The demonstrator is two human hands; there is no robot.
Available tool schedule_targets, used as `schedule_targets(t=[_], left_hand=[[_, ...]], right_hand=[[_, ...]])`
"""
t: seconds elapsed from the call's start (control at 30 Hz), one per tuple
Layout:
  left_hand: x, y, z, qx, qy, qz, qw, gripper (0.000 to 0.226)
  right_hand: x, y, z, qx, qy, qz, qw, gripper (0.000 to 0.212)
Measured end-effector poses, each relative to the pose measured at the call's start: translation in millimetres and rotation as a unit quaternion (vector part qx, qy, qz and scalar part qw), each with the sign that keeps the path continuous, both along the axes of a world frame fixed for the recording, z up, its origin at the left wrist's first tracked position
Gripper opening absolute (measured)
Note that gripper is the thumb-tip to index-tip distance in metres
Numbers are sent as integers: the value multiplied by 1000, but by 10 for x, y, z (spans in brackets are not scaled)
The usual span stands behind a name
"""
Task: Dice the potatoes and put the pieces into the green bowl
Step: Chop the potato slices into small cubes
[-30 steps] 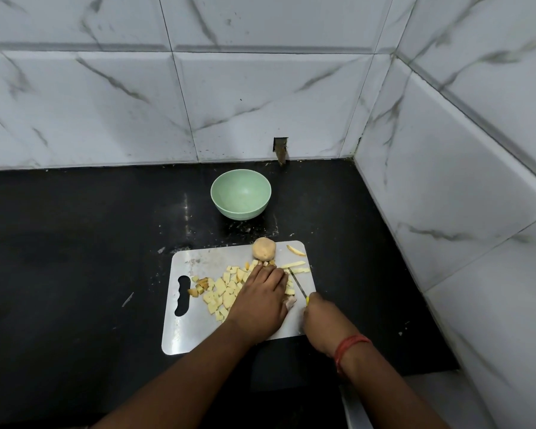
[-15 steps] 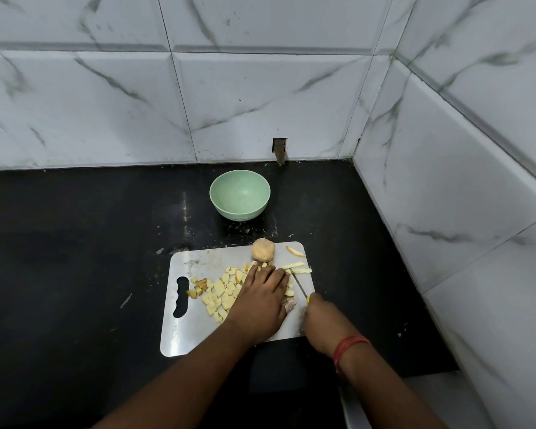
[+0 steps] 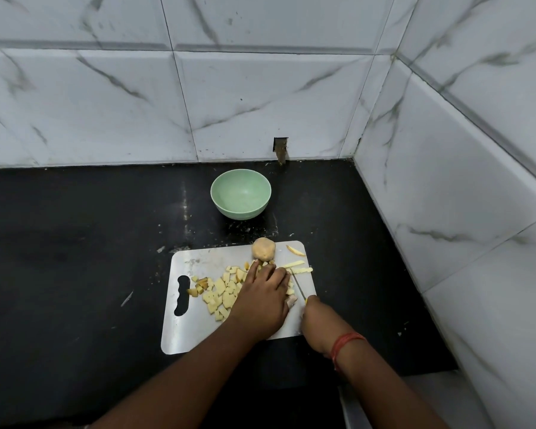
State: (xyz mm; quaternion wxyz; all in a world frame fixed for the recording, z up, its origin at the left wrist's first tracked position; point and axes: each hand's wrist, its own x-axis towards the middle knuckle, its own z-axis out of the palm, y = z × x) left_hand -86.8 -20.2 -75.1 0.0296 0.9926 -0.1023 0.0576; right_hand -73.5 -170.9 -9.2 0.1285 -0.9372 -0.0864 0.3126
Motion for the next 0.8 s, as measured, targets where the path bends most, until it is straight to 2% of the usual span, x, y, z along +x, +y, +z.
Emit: schedule_targets(t=[0.27,0.37,0.8], left_hand=[[8,2,5,7,-5,-4,1000,61],[4,15,-3,1,5,-2,1000,65],[-34,86,-24,9,25,-11,1000,73]], right_hand=[[-102,-124,20,-18,4,-2,1000,27],[-95,-152,74,8,-19,-31,999,22],[-29,-23,115,11,-15,-29,999,23]])
